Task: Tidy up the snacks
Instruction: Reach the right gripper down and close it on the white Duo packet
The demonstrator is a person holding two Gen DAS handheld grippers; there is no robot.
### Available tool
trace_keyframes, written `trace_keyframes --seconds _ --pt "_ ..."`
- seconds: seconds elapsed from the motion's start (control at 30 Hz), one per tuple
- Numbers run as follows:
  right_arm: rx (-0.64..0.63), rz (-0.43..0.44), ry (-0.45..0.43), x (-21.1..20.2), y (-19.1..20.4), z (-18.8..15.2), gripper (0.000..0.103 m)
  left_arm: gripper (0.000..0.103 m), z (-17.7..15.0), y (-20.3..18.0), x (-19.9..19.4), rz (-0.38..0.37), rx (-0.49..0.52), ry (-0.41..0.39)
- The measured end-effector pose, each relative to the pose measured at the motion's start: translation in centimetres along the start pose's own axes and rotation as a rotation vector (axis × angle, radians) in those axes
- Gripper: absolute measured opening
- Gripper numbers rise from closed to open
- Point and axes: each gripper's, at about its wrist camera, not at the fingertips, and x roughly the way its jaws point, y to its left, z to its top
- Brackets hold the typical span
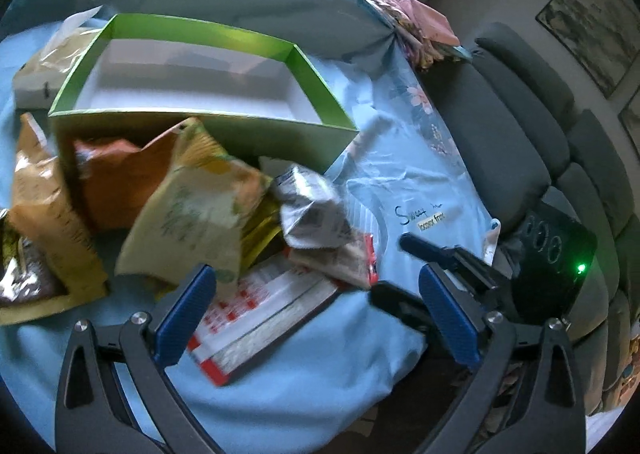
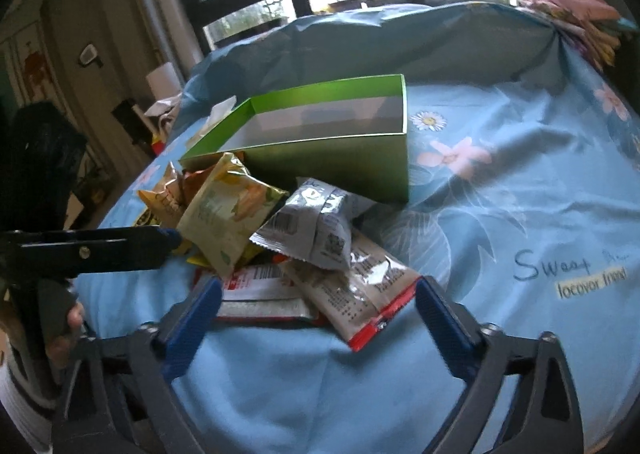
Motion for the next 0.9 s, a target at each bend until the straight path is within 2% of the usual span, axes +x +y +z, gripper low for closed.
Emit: trace_keyframes --seconds 0.13,0.2,0.3,0.37,0.4,0.5,0.57,0.6,0.67,0.8,0.9 --pt "-0.007 0.022 0.019 1.3 -0.7 0.1 0.078 0.09 0.7 -1.0 1.6 0.007 0.043 0.013" --pt "-0.021 0.03 0.022 1.8 -0.9 0.1 0.071 0.088 1.0 -1.3 2.5 0.027 0.066 0.02" --pt "-0.025 0.046 0.026 2.6 -1.4 0.5 0.067 0.083 1.5 -1.6 3.7 0.036 0.078 0.027" --pt "-0.034 0.048 0.03 3.1 -1.6 0.6 0.065 0.071 1.9 -1.6 4.6 0.055 0.086 0.035" --pt "-0.04 0.052 0.034 3.4 -1.7 0.8 0.061 0.069 2.0 -1.6 5.0 0.063 0.083 0.04" --pt "-0.047 0.072 0.038 4.0 -1.8 1.0 0.057 0.063 2.3 -1.2 5.7 0.079 0.067 0.049" --pt "-0.059 0.082 0.04 4.3 -1.9 1.2 0.057 0.048 2.5 -0.9 5.9 0.085 0.057 0.054" --pt "-0.066 0.091 0.042 4.5 -1.9 1.3 0.051 0.046 2.6 -0.7 6.0 0.096 0.049 0.055" --pt "-0.083 0.092 0.048 5.0 -1.8 1.5 0.048 0.038 2.7 0.1 6.1 0.104 0.017 0.063" --pt "-0.08 0.095 0.048 5.3 -2.2 1.7 0.036 0.033 3.0 1.0 6.2 0.088 -0.033 0.071" --pt "-0.071 0.099 0.048 5.3 -2.6 1.6 0.029 0.032 2.9 0.7 6.2 0.096 -0.023 0.073"
